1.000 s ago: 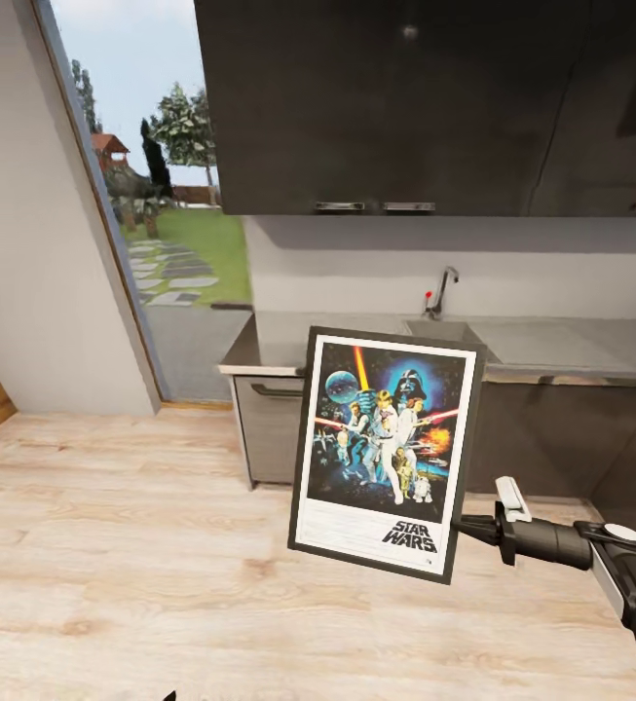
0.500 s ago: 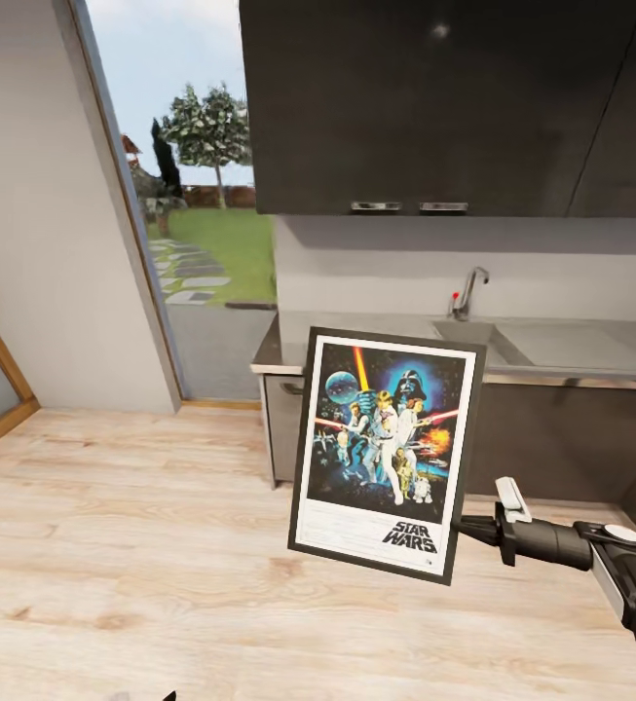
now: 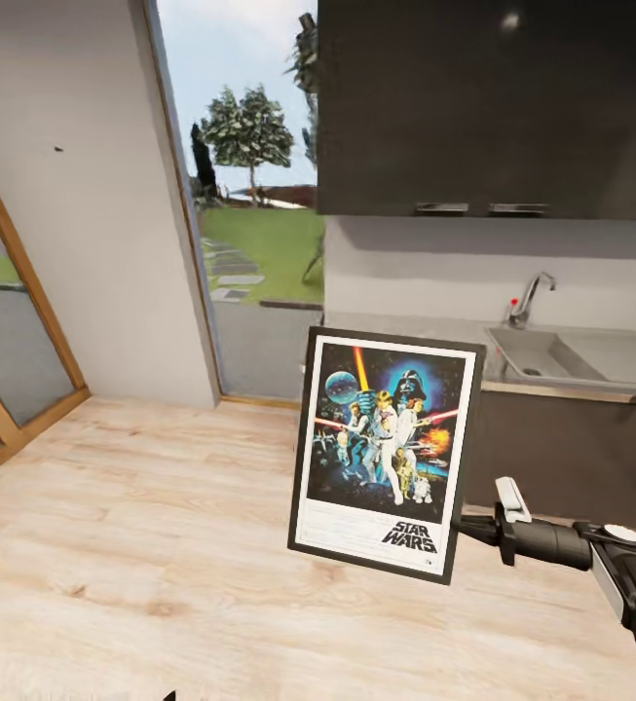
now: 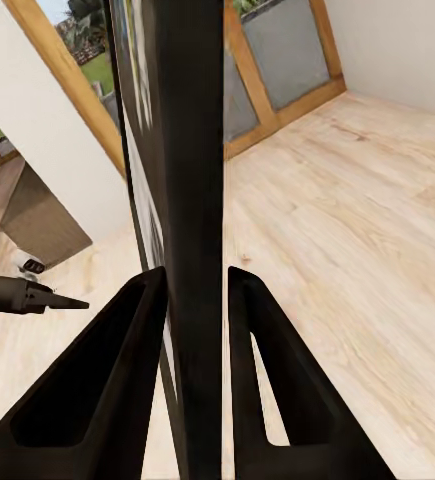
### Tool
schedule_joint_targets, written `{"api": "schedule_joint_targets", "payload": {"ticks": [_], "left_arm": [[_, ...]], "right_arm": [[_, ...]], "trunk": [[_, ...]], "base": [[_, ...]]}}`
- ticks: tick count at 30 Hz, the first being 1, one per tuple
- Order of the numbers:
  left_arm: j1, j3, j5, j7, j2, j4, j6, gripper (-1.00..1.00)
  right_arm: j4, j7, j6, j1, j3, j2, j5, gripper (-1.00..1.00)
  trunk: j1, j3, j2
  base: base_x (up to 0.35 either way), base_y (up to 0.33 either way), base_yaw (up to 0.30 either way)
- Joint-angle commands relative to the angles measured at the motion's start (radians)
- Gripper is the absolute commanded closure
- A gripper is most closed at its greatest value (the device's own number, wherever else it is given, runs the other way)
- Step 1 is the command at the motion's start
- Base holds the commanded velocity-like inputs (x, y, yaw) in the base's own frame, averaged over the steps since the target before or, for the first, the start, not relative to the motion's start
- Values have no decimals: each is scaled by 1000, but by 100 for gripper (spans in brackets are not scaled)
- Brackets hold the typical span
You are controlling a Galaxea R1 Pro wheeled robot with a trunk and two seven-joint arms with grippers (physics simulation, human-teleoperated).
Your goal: Pick up the poster from the kitchen countertop and hang it on one of the wall nails in the kitchen.
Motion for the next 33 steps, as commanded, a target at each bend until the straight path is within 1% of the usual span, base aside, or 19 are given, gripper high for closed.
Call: {"api": "schedule_joint_targets", "payload": {"ticks": [1,21,25,33], "left_arm": [[-1,-8,6,-1,0,1,-6,-100],[-1,-8,6,-1,0,1,-6,-100],[-1,-8,6,-1,0,1,-6,-100],[-1,-8,6,-1,0,1,-6,-100]], "right_arm": [[-1,6,13,-1,-1,0,-2,100],[0,6,13,-1,-1,0,-2,100],[0,6,13,-1,-1,0,-2,100],[0,6,13,-1,-1,0,-2,100]], "trunk": [[1,-2,-2],[1,-2,-2],[1,-2,-2],[1,-2,-2]], "base": [[147,284,285],[162,278,285],[145,277,117],[144,277,20]]}}
